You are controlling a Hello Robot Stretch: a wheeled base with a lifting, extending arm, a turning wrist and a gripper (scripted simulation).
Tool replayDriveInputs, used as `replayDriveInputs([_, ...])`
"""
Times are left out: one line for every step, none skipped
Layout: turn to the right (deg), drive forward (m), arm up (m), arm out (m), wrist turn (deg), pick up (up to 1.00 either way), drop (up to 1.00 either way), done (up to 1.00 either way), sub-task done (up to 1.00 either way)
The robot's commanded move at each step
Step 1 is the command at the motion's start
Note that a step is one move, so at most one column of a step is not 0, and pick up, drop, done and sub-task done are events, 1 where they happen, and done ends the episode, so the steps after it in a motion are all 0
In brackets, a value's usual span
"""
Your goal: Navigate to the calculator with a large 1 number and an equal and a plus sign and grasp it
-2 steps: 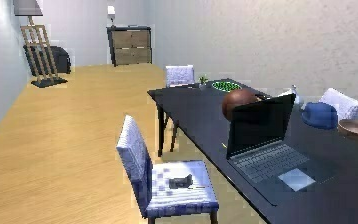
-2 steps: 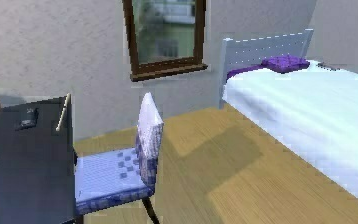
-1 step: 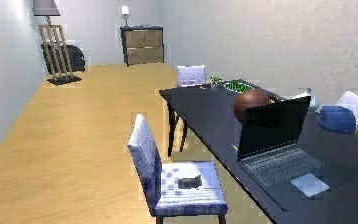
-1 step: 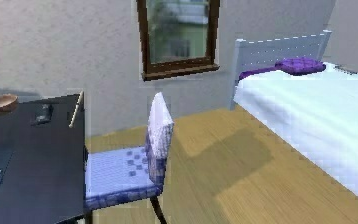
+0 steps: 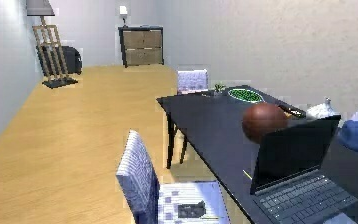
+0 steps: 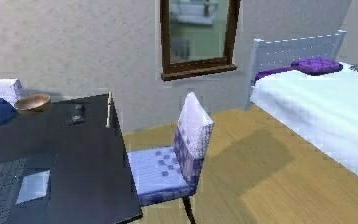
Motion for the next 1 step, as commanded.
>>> replayDriveInputs([-45.0, 0.0, 0.0, 0.0, 0.0, 0.0, 0.0, 0.0, 0.0])
